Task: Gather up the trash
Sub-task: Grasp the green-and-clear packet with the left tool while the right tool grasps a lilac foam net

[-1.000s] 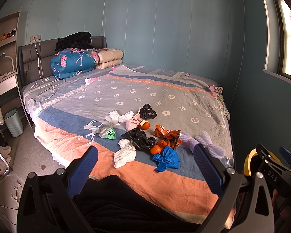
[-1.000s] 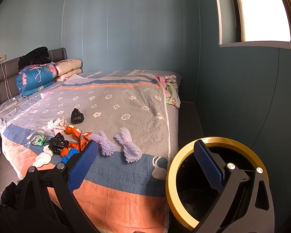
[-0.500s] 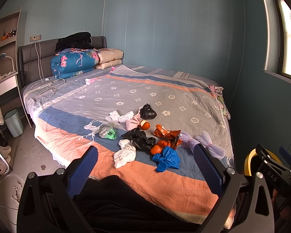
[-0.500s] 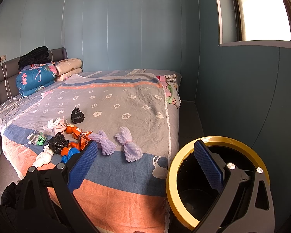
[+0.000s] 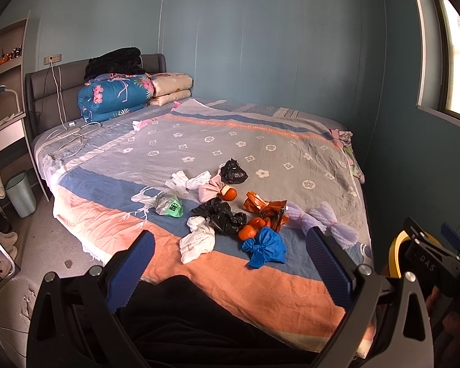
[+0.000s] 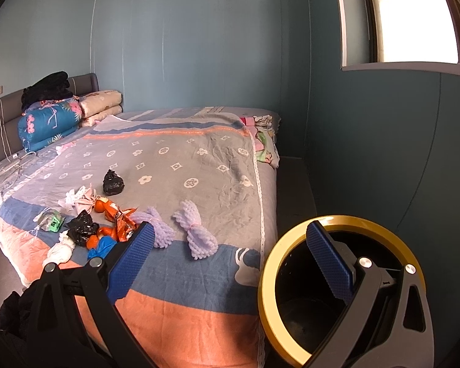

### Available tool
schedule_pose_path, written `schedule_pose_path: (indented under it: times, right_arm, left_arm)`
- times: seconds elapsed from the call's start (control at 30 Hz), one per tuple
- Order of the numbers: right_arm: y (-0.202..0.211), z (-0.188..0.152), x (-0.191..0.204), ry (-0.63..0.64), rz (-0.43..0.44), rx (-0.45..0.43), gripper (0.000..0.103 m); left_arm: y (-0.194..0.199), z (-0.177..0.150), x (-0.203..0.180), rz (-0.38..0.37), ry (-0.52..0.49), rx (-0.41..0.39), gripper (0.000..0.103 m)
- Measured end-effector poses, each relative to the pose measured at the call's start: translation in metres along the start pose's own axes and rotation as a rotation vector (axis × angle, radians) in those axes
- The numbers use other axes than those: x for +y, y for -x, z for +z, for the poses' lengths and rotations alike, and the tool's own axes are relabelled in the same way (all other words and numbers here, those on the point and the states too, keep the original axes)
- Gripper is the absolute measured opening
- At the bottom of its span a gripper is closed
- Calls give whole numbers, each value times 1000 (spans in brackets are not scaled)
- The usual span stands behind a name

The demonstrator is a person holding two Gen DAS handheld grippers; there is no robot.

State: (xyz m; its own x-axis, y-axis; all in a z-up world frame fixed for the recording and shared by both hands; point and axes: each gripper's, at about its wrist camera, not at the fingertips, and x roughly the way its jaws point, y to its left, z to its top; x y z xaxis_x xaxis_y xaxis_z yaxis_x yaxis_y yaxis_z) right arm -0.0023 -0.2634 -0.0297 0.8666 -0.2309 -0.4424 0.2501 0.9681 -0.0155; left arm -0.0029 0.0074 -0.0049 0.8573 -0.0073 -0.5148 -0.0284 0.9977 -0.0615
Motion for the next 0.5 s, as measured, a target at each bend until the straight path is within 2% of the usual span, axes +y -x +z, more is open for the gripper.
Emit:
schedule_pose_path:
  times: [0.13, 0.3, 0.5]
  right_arm:
    - [-15, 5, 7, 15, 13, 9, 95]
    - [-43, 12, 21, 29, 64, 40, 95]
    - [-89, 23, 39, 81, 149, 89, 95]
  left_arm:
    - [-9, 1, 6, 3, 2, 9, 95]
    - [-21, 2, 16, -62, 23, 18, 95]
    - [-52, 15, 38, -16, 41, 47, 95]
